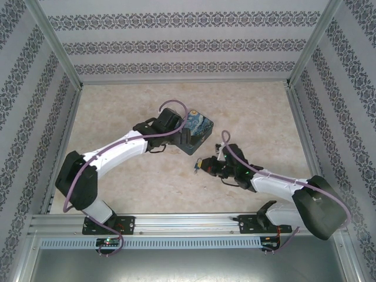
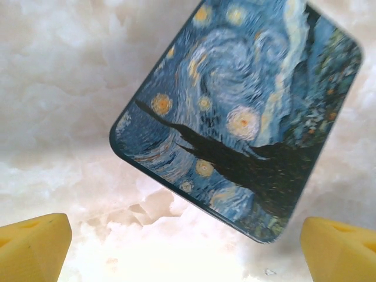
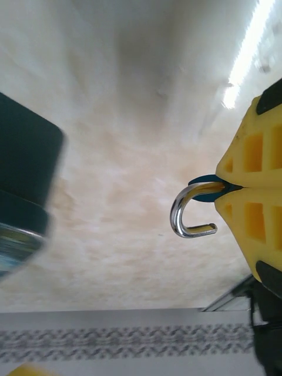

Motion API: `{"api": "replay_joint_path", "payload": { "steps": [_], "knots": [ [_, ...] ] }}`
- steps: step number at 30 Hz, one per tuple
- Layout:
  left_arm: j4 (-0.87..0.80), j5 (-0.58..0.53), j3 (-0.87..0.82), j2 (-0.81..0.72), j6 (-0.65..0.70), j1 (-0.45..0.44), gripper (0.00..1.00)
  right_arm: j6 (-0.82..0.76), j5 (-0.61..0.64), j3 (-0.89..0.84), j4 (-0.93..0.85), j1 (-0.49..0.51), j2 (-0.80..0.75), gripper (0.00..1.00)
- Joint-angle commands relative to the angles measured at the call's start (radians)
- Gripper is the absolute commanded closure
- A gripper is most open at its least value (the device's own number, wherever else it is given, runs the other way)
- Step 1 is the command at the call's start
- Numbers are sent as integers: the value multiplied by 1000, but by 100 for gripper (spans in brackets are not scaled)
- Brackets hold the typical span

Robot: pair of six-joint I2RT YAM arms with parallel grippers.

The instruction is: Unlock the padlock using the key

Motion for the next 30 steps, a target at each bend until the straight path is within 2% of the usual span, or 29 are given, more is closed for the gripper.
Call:
{"api": "replay_joint_path", "payload": {
  "steps": [1,6,9,13,14,17,21,28,30],
  "knots": [
    [-42,-62,-37,-61,-16,-12,0,42,123,37,36,117,59,100],
    [-49,-83,-74,-101,-27,-13,0,86,141,117,133,236,226,100],
    [-51,-83,-92,-114,-30,-13,0,110,141,121,176,238,293,100],
    [-57,-89,-110,-137,-29,-12,0,111,153,77,186,197,307,100],
    [-57,-92,-117,-142,-29,-13,0,107,152,58,184,179,298,96],
    [-57,-95,-126,-157,-29,-12,0,101,152,-2,170,117,248,67],
    [-62,-102,-133,-174,-26,-11,0,87,136,-88,101,30,93,37],
    [-88,-148,-134,-209,-6,-3,0,0,106,-121,-244,-169,-340,4],
    [-100,-175,-136,-221,-1,9,0,-62,96,-83,-376,-237,-445,2]
  ]
}}
